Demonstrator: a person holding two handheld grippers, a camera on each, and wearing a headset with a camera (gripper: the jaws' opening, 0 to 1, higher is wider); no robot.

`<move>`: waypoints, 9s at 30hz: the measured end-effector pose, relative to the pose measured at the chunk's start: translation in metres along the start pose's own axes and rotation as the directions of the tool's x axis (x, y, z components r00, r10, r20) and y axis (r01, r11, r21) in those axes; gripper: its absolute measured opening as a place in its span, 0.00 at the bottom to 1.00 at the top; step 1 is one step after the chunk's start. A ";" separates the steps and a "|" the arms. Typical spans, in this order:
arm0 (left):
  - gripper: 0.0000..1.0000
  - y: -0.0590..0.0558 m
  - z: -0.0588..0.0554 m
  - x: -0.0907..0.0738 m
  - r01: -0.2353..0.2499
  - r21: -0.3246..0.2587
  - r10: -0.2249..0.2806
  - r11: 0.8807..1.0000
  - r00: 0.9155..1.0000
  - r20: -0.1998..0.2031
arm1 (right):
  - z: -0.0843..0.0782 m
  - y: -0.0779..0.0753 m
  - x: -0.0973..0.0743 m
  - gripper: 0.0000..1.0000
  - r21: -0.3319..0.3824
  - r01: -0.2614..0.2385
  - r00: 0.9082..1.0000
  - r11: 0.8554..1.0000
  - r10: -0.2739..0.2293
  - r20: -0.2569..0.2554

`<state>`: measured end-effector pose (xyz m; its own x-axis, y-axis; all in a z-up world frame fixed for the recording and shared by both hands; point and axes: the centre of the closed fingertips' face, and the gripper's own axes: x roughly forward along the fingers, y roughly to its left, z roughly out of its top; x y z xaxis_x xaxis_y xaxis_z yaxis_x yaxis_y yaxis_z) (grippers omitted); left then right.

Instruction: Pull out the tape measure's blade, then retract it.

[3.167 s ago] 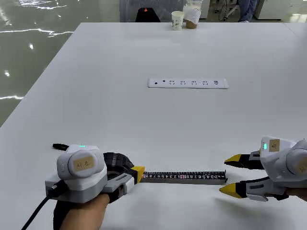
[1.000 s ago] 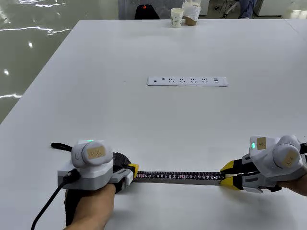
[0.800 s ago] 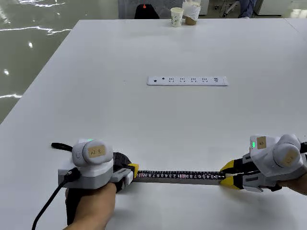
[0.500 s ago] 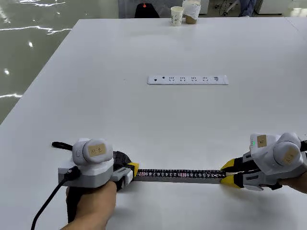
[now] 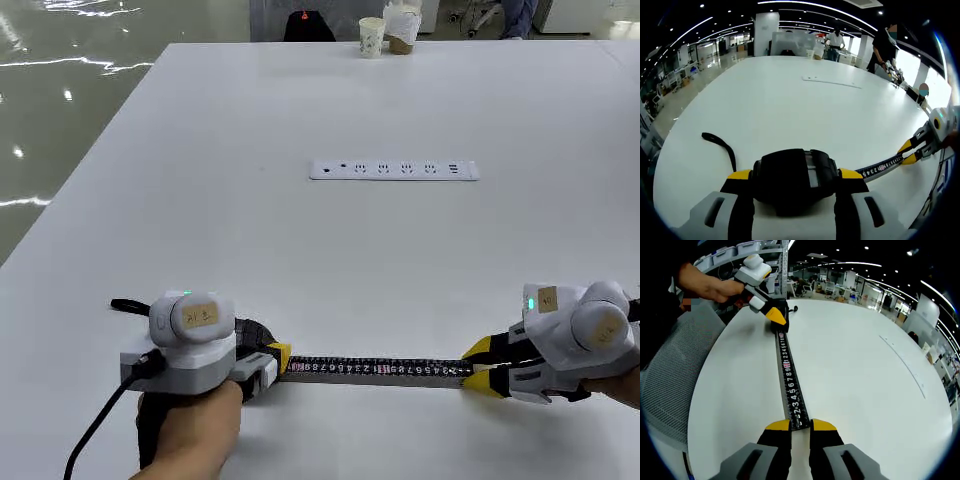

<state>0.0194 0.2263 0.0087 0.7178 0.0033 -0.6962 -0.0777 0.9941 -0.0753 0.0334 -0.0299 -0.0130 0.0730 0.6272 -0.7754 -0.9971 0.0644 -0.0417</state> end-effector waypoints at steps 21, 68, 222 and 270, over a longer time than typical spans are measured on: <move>0.60 0.000 -0.001 -0.001 0.014 -0.015 -0.014 1.000 1.000 -0.003 | 0.006 0.001 0.005 0.09 -0.007 -0.013 1.000 1.000 0.013 0.000; 0.60 0.000 0.000 -0.001 0.029 -0.023 -0.030 0.999 1.000 -0.011 | 0.025 0.005 0.021 0.10 -0.014 -0.030 1.000 0.999 0.030 0.008; 0.62 0.000 -0.001 -0.001 0.058 -0.055 -0.059 0.997 0.998 -0.025 | 0.156 0.040 0.125 0.11 -0.085 -0.121 0.981 0.989 0.132 0.141; 0.66 0.000 -0.001 -0.003 0.104 -0.043 -0.105 0.994 0.994 -0.041 | 0.157 0.039 0.120 0.20 -0.084 -0.102 0.983 0.991 0.114 0.146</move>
<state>0.0163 0.2258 0.0098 0.6927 -0.1058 -0.7134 -0.0325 0.9836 -0.1775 0.0066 0.1696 -0.0092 -0.0381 0.7368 -0.6750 -0.9977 -0.0657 -0.0154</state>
